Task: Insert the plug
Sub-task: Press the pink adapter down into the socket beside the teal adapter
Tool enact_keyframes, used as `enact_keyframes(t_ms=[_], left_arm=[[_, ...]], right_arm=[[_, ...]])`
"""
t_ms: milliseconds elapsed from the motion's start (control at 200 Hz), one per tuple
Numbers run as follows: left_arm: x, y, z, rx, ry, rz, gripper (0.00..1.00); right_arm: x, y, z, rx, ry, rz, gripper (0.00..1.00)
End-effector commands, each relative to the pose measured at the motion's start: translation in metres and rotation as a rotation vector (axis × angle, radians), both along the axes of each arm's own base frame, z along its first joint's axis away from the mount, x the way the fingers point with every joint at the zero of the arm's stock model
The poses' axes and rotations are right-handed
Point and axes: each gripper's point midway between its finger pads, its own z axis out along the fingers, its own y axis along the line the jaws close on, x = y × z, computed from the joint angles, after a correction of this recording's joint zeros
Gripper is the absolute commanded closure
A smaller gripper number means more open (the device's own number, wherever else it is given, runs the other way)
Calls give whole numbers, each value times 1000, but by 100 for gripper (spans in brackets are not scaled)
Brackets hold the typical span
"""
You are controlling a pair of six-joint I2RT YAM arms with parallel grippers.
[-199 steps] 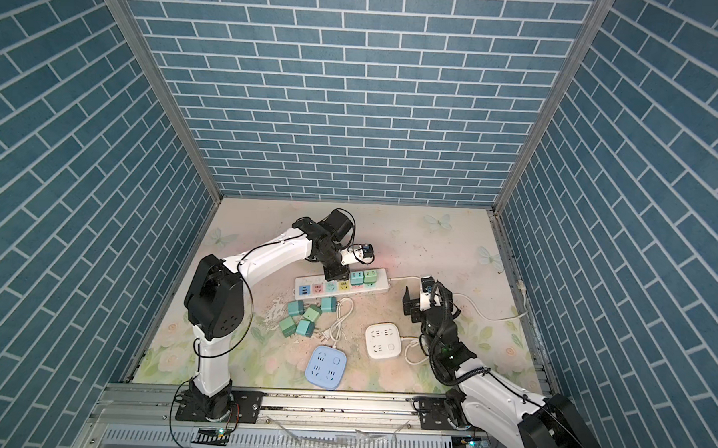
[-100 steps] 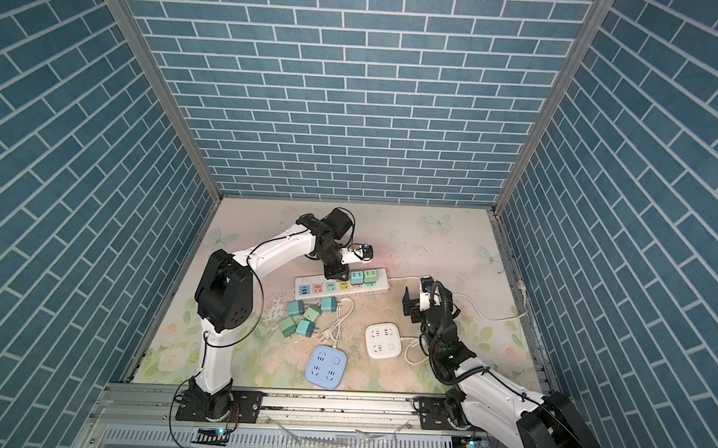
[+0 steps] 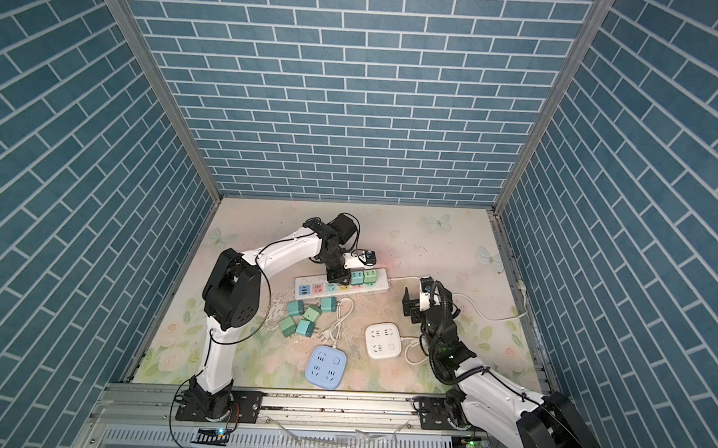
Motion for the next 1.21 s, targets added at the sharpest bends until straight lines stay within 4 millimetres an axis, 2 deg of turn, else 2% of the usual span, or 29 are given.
enact_keyframes(t_ms=[0, 225, 585, 1040, 1200], left_arm=[[0, 0, -10, 30, 20, 4, 100], [-2, 0, -14, 31, 33, 4, 100], [2, 0, -32, 32, 18, 14, 100], [-10, 7, -57, 92, 106, -9, 100], [-10, 8, -59, 101, 97, -7, 100]], right_arm=[[6, 3, 16, 54, -26, -5, 7], [6, 3, 16, 53, -25, -4, 7], [6, 4, 15, 52, -23, -2, 7], [6, 4, 15, 52, -21, 0, 7], [6, 4, 15, 52, -21, 0, 7]])
